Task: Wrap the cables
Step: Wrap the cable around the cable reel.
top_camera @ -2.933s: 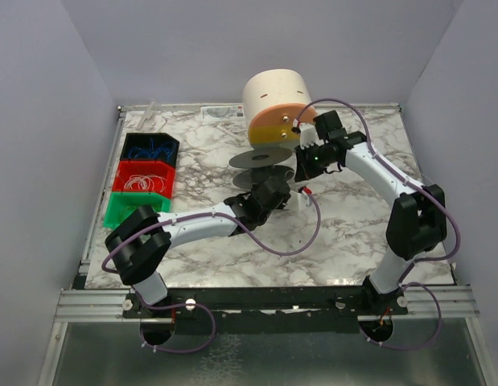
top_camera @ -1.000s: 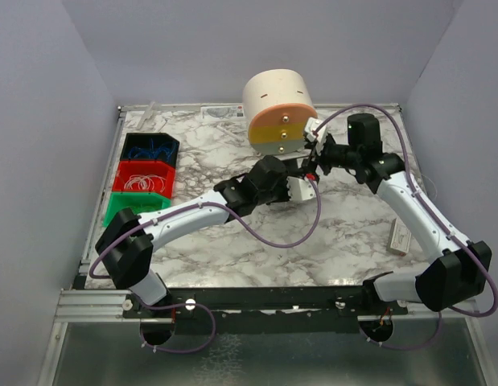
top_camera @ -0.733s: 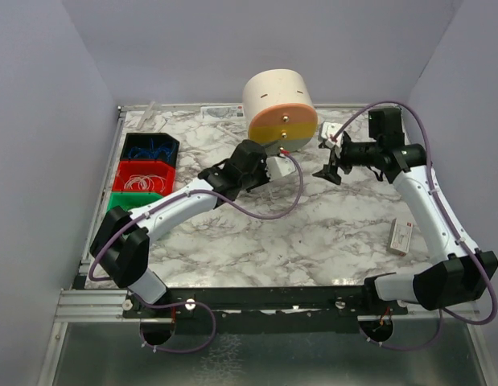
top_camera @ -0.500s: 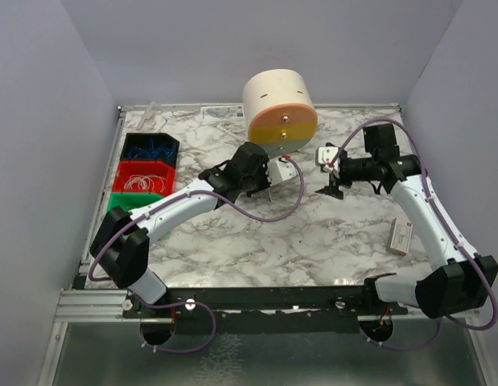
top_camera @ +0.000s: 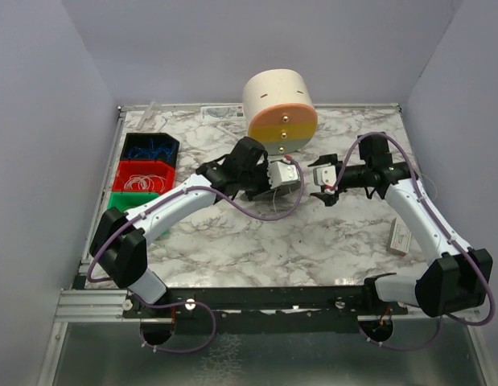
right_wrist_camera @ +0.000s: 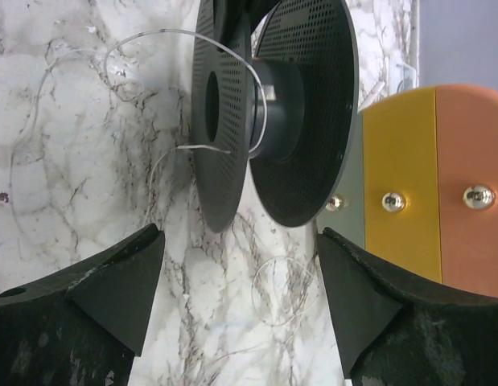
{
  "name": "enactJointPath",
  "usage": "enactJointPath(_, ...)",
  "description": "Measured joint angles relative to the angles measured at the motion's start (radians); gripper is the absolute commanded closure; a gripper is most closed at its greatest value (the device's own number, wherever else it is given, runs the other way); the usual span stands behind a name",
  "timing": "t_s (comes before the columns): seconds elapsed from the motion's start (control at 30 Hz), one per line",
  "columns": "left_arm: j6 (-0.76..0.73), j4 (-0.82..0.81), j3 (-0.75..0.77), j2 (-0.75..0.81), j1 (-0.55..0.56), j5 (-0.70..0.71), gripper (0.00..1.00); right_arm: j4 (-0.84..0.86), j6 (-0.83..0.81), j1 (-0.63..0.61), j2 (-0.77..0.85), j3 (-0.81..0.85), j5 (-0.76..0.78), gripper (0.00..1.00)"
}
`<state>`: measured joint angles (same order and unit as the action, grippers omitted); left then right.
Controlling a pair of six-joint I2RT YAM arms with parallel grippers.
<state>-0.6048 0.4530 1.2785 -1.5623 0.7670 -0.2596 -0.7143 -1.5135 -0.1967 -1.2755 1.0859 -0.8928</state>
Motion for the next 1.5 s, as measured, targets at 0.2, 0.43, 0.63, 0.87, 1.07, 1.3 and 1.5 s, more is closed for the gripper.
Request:
enactJointPath(0.2,0.010,0.040,0.023,0.000,-0.003,-0.071,1.00,0.015,-0.039,-0.001,-0.032,-0.007,-0.074,0.18)
enactJointPath(0.43,0.023,0.062,0.040,-0.002,-0.008,-0.121,1.00,0.072,-0.011,-0.029,-0.067,-0.050,-0.109,0.17)
enactJointPath(0.63,0.029,0.068,0.040,-0.010,-0.013,-0.161,1.00,0.150,0.055,-0.059,-0.111,-0.065,-0.123,0.20)
enactJointPath(0.87,0.042,0.082,0.056,-0.015,-0.017,-0.203,1.00,0.243,0.101,-0.089,-0.121,-0.081,-0.122,0.31)
enactJointPath(1.07,0.048,0.089,0.057,-0.019,-0.022,-0.230,1.00,0.251,0.099,-0.094,-0.124,-0.081,-0.124,0.45)
enactJointPath(1.3,0.055,0.092,0.068,-0.027,-0.032,-0.232,1.00,0.238,0.096,-0.097,-0.135,-0.079,-0.134,0.60)
enactJointPath(1.5,0.056,0.096,0.071,-0.027,-0.032,-0.232,1.00,0.197,0.109,-0.097,-0.170,-0.050,-0.150,0.72)
